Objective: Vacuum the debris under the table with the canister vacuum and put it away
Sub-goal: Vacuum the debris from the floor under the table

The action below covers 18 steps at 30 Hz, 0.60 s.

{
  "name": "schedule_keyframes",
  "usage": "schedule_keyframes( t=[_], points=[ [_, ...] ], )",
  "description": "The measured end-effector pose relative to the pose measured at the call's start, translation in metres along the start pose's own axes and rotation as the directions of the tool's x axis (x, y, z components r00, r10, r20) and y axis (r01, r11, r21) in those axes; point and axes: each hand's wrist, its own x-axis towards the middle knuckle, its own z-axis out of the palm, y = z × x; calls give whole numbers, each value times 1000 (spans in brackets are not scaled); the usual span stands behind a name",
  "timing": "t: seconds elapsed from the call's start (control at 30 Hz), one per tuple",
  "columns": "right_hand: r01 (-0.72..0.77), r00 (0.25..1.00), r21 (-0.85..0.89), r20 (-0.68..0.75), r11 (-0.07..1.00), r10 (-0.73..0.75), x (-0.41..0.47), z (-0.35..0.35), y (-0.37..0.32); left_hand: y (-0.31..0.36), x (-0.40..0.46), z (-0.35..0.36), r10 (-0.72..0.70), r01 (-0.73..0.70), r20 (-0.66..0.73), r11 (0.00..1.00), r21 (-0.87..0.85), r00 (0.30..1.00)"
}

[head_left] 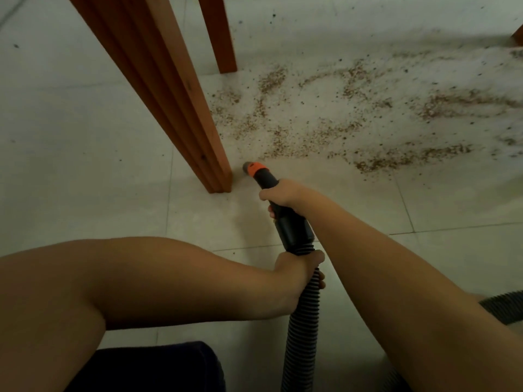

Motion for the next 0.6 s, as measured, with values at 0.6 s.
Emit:
schedule_keyframes(
  t=[0.6],
  points=[
    [-83, 920, 231, -356, 969, 164, 0, -78, 41, 27, 15, 29, -51, 23, 207, 991, 132, 977]
  ],
)
